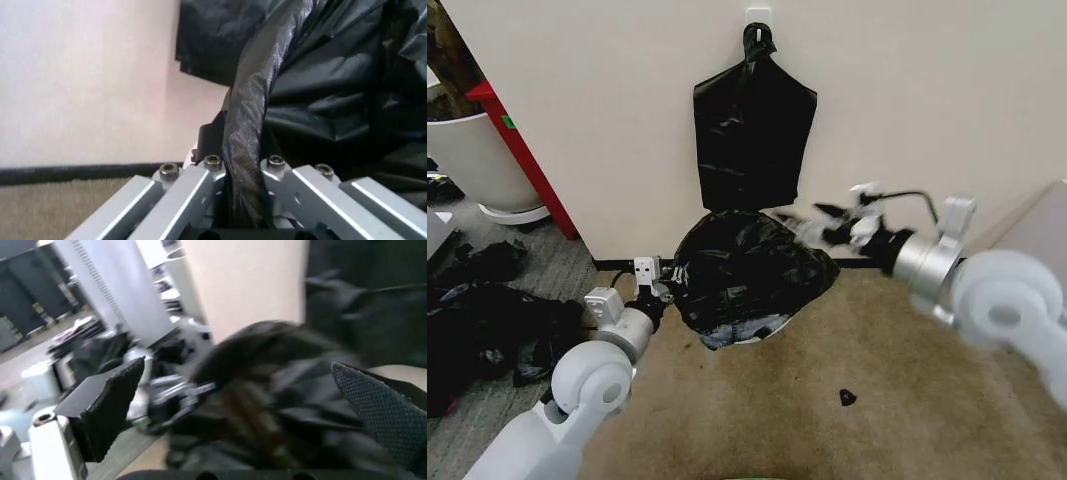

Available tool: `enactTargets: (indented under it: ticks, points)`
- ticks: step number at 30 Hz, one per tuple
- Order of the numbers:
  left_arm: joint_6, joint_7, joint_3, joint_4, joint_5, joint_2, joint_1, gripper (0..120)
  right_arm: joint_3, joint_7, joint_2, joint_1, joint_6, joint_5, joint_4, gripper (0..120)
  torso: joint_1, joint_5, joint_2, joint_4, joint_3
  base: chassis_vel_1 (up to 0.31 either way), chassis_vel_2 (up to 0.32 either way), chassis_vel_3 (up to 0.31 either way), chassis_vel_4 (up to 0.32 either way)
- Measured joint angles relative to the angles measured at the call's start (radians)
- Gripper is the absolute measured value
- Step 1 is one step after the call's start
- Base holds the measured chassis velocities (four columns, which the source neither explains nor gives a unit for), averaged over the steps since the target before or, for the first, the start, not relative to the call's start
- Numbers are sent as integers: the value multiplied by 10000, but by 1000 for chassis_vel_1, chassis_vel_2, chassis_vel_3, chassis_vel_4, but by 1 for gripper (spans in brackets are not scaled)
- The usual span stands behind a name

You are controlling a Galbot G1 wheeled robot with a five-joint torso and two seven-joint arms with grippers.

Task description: Place the garbage bag over the trash bin.

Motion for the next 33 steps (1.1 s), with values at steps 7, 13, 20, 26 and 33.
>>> enactTargets:
  ticks: [7,13,20,26,33]
  points:
    - [-358,691,44,-74,1210,136,86,1,-540,-448,-303,24,-688,-169,214,100,0,2,0,0,0,0,0,0,0]
    - [-551,1032,75,-176,1745,202,51,1,-826,-439,-531,-81,-1307,-186,296,98,0,3,0,-1,0,0,0,0,0]
    - [-594,1214,52,-430,1920,217,158,1,-1209,-11,-481,-102,-1541,-192,141,88,0,3,0,0,0,0,0,0,0]
    - [-597,1260,45,-495,1937,232,161,1,-1339,64,-472,-122,-1568,-226,-34,69,0,2,0,0,1,0,0,0,0]
    - [-596,1257,49,-460,1896,235,14,1,-1567,208,-396,-142,-1545,-147,-62,45,0,2,0,0,1,0,0,0,0]
